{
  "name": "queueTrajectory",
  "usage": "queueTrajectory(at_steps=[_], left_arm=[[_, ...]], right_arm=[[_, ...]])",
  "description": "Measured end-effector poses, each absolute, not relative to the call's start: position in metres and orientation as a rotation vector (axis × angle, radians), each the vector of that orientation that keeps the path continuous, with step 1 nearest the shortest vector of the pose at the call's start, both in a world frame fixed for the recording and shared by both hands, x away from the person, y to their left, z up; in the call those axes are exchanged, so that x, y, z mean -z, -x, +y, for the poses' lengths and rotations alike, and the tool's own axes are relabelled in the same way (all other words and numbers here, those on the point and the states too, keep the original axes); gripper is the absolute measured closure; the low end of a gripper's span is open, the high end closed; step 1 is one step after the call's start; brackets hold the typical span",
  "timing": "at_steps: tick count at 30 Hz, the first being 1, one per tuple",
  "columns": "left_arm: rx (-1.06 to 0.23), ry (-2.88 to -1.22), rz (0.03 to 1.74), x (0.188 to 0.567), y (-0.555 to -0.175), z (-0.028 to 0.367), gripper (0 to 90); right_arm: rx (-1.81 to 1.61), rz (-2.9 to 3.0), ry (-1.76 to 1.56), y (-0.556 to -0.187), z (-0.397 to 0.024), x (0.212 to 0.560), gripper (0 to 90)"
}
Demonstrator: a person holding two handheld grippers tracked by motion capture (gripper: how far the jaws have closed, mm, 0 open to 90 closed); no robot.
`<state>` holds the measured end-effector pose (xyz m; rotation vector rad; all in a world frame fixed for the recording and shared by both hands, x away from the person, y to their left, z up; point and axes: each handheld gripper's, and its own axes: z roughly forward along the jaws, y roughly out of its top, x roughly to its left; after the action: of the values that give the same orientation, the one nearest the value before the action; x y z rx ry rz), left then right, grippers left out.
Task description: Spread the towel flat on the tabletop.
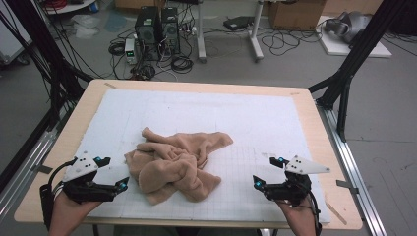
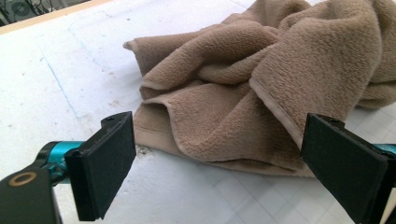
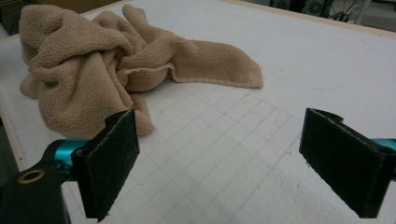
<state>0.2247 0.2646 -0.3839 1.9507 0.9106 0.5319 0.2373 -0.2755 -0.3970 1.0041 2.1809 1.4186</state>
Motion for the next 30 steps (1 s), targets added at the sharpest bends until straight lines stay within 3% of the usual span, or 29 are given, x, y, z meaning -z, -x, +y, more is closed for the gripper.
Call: queueTrajectory(at_steps=[18, 30], left_arm=[[-0.521, -1.953, 0.877, 0.373, -0.230, 0.259, 10.8], [-0.512, -1.963, 0.841, 0.366, -0.238, 0.249, 11.4]], right_arm=[[-1.429, 2.193, -0.977, -0.242, -0.269, 0.392, 11.2], [-1.437, 2.268, -0.898, -0.260, -0.238, 0.386, 11.2]])
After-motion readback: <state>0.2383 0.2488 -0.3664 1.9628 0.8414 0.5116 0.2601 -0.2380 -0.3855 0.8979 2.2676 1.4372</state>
